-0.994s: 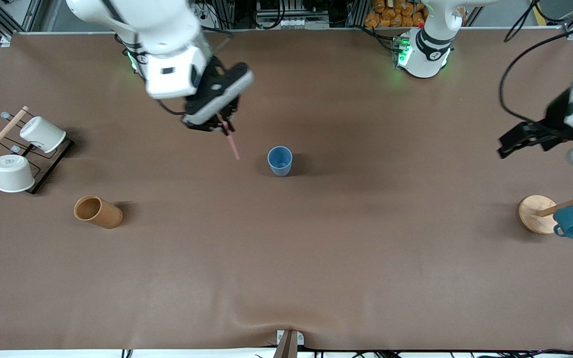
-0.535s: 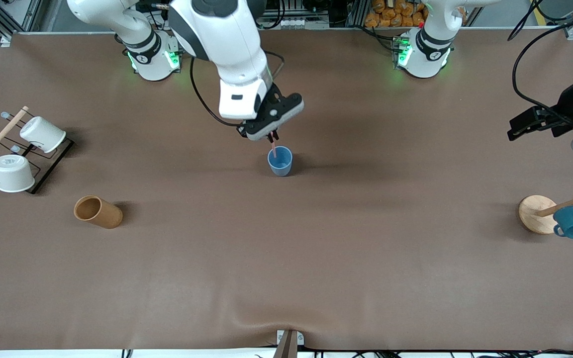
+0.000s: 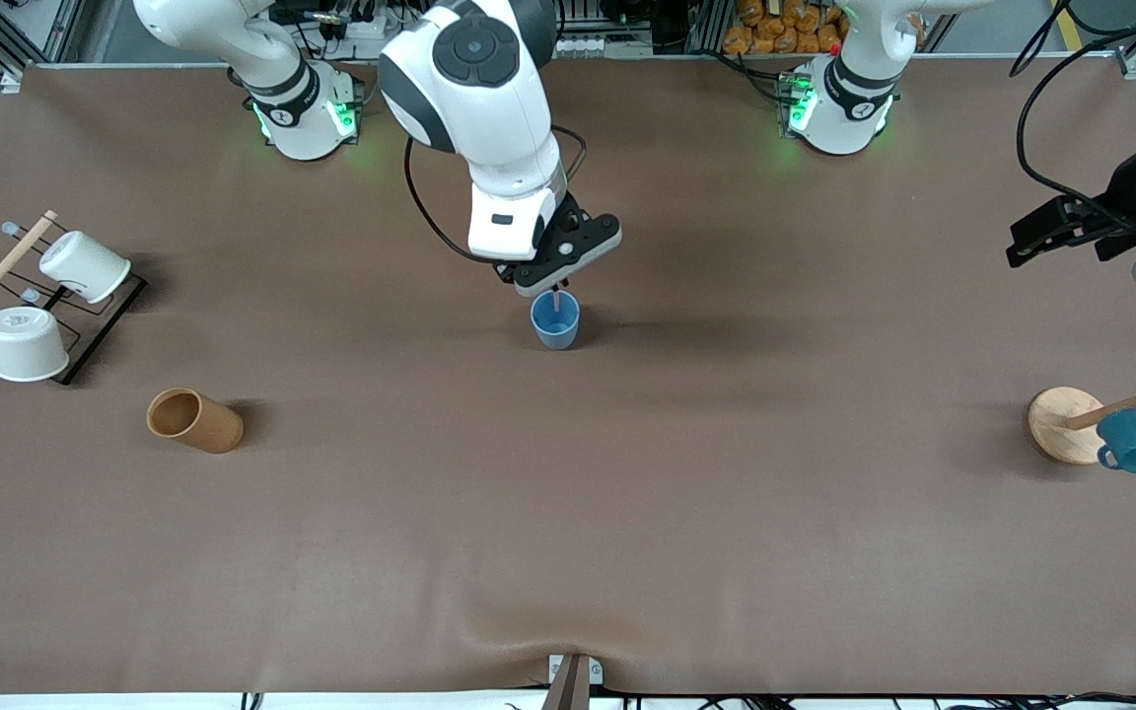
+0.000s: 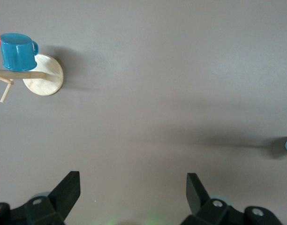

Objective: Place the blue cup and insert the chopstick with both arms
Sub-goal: 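Lower the pink chopstick into the blue cup with the right gripper, then open the right gripper and draw it back from the blue cup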

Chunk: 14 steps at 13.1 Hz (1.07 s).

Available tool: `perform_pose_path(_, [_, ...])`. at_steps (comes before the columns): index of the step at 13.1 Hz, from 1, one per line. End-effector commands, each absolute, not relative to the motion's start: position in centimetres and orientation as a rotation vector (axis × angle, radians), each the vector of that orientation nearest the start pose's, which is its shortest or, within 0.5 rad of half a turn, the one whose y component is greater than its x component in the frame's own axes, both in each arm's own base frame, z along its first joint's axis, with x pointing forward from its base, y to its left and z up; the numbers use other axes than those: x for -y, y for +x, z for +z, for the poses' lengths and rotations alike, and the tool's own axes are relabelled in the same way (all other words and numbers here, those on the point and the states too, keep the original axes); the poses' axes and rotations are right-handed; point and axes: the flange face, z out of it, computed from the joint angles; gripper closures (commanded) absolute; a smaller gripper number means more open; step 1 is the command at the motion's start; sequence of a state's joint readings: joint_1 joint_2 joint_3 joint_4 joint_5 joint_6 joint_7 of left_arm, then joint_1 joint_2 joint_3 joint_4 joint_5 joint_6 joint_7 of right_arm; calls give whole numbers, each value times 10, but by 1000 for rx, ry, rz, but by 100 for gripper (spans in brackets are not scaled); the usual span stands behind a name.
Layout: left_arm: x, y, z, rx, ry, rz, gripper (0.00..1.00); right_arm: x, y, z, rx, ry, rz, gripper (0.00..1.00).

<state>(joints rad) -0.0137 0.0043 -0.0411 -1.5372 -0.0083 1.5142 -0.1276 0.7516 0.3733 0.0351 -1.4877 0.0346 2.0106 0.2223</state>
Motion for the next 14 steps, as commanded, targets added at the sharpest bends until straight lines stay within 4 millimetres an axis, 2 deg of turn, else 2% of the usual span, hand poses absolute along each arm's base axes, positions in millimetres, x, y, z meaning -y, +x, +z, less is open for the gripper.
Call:
perform_pose_path(1, [31,542,637,96,-3144,30,0,-487,488,448,797,-2938,-134,100])
perform_pose_path(5, [32,545,637,94,-3145,10,0,-491,490,412,729,-2967,-100,100])
perform_pose_path(8, [34,546,634,89,-3145,15,0,-492,493,395,724,-2972,-90,100])
perform_pose_path(9, [33,546,635,91,-3145,13,0,-492,493,393,725,-2975,-84,87])
perform_pose_path(10, [33,546,636,87,-3144,8,0,-491,494,393,722,-2977,-86,36])
perform_pose_path(11, [33,546,635,84,-3145,10,0,-489,495,394,721,-2983,-91,0])
perform_pose_path(14, [32,548,633,84,-3144,10,0,-487,491,396,695,-3008,-46,0])
